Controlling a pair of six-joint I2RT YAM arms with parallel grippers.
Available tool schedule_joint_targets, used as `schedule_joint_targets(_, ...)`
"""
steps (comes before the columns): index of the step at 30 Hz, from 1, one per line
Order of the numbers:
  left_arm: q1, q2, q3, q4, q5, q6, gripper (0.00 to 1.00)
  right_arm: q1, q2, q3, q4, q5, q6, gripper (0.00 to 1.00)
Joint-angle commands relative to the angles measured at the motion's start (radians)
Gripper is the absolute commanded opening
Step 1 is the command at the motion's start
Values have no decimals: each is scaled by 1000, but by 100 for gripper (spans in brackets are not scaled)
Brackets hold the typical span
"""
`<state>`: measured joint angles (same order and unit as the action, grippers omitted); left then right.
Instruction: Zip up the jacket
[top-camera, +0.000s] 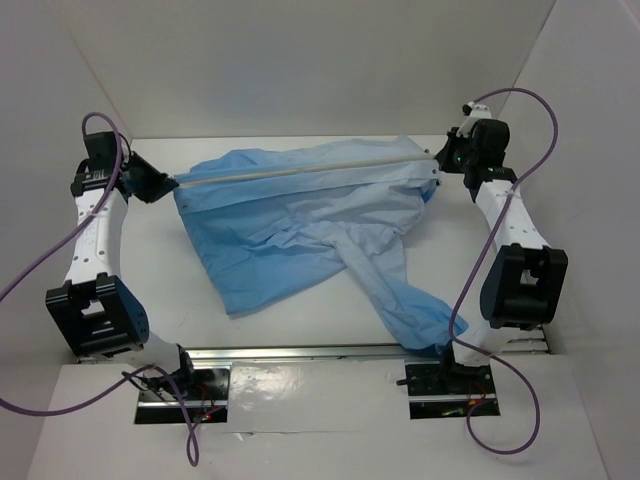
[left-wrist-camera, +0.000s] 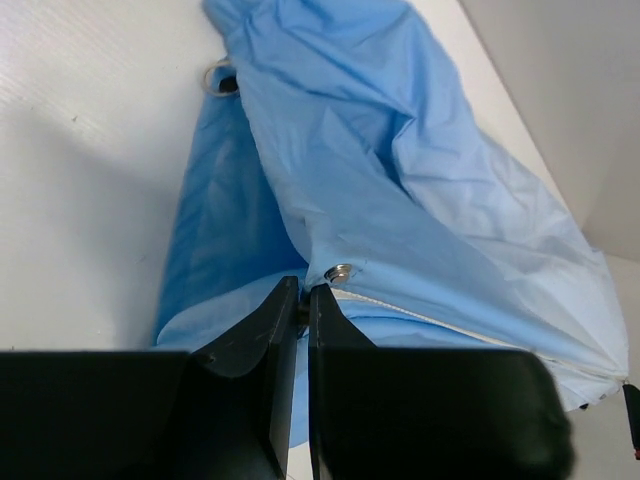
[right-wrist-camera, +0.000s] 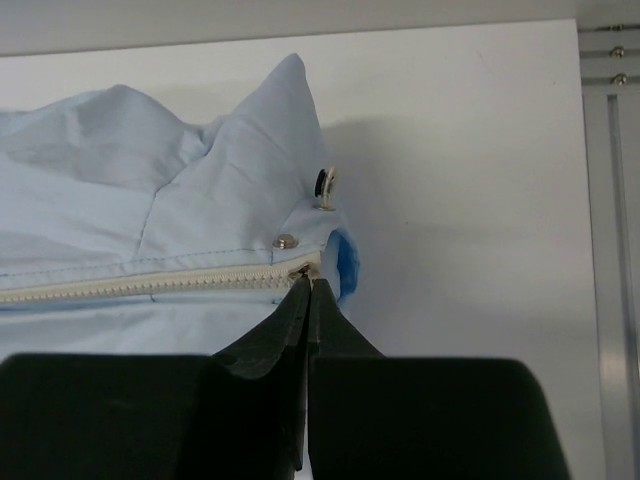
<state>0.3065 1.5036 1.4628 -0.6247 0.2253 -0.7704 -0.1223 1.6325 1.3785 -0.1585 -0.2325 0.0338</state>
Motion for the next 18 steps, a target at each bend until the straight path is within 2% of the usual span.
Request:
schedule_joint_targets(1, 69, 20, -21, 46, -176, 65, 0, -62, -37, -19, 109, 254, -34, 0)
schedule_joint_targets(8, 79, 29, -30, 46, -222, 74, 0, -62, -28, -19, 100, 323, -14, 0)
schedule_joint_targets(11, 79, 38, -21, 46, -166, 97, 0, -62, -39, -10, 100, 277, -2, 1)
schedule_joint_targets(12, 79, 47, -21, 46, -144, 109, 0, -62, -39, 5, 84, 265, 12, 13)
schedule_joint_targets(13, 79, 47, 3, 46, -117, 123, 10, -62, -27, 46, 67, 265, 23, 56)
schedule_joint_targets(14, 79, 47, 4, 46, -69, 146, 27, -62, -26, 74, 19, 265, 32, 77)
schedule_joint_targets(16, 60, 28, 16, 46, -60, 158, 62, -33, -7, 132, -44, 289, 32, 98)
schedule_joint_targets(17, 48, 12, 16, 46, -72, 158, 84, -21, -7, 189, -100, 318, 23, 100)
schedule_joint_targets(18, 36, -2, 16, 46, -81, 172, 94, 2, -7, 207, -122, 372, 23, 100)
